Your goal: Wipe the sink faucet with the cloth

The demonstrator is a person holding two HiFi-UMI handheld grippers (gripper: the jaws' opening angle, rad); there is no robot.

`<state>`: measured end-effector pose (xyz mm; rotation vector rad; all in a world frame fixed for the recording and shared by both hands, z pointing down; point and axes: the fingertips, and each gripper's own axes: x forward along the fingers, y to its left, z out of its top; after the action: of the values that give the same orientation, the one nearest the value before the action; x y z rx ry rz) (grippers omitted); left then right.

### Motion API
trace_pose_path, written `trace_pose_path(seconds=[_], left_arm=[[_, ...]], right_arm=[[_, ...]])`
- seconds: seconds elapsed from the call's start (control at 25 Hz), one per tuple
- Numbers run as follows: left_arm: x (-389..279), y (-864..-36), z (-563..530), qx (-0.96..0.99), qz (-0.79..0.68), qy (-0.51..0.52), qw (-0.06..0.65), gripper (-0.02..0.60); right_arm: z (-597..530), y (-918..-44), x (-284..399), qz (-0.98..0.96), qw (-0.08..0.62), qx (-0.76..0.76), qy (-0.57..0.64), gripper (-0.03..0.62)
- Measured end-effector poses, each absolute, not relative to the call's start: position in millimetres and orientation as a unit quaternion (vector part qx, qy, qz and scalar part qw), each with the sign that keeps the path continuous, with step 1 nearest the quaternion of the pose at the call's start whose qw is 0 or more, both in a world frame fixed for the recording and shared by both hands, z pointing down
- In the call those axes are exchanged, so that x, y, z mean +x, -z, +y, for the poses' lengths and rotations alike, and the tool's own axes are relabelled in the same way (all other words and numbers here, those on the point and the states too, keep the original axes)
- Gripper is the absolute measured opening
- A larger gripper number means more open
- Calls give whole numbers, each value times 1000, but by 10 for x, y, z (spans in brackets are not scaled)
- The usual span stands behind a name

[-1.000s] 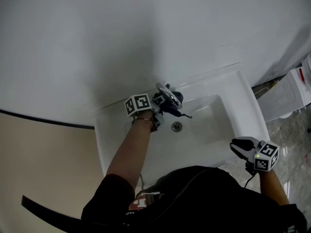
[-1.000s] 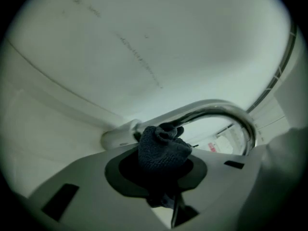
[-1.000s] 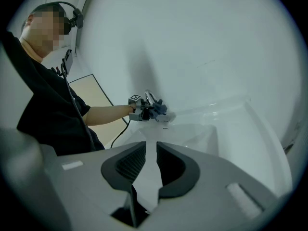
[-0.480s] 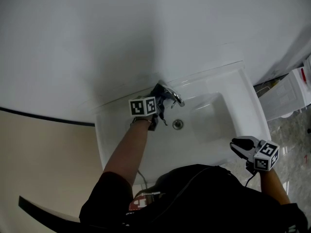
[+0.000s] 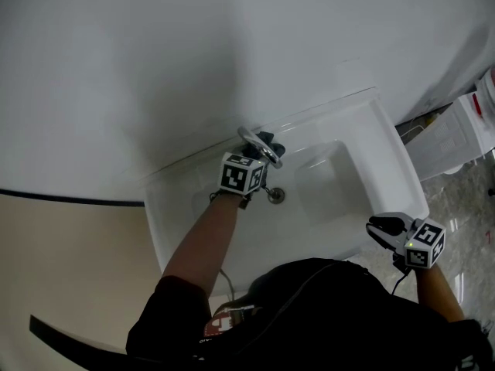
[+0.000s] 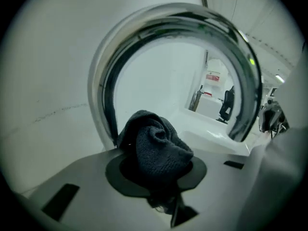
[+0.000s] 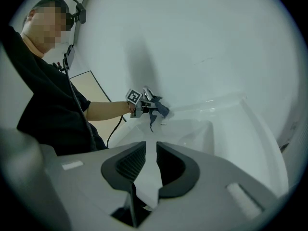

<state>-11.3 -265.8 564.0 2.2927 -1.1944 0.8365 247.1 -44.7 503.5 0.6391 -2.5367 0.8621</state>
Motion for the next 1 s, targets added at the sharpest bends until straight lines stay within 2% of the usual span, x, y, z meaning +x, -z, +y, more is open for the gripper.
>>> trace_pose_path(seconds=[0.16,0.36,0.48,0.6,0.84,1.0], left_arm=[[-16,-5719,-2726,829,-408,-331,190,91],[131,-5692,-2473,837,-351,-415,60,87],[154,-5688,-2354,835,-331,-438,37,84],[103,-5622,-2232,838,-327,-433,56,85],[-97,-5646,-1868,840,-317,-409,163,86],[201,-5691,-1610,854,-277,-396,192,86]], right_arm=[[-403,-5083,2540,-902,187,234,-310,63],[-362,-5174,2743,-894,180,247,-326,63],[-353,-5189,2797,-893,173,255,-328,63],[-373,-5178,2817,-895,170,256,-325,63],[-379,-5195,2818,-893,170,254,-329,63],[-372,-5198,2749,-896,170,251,-326,63]])
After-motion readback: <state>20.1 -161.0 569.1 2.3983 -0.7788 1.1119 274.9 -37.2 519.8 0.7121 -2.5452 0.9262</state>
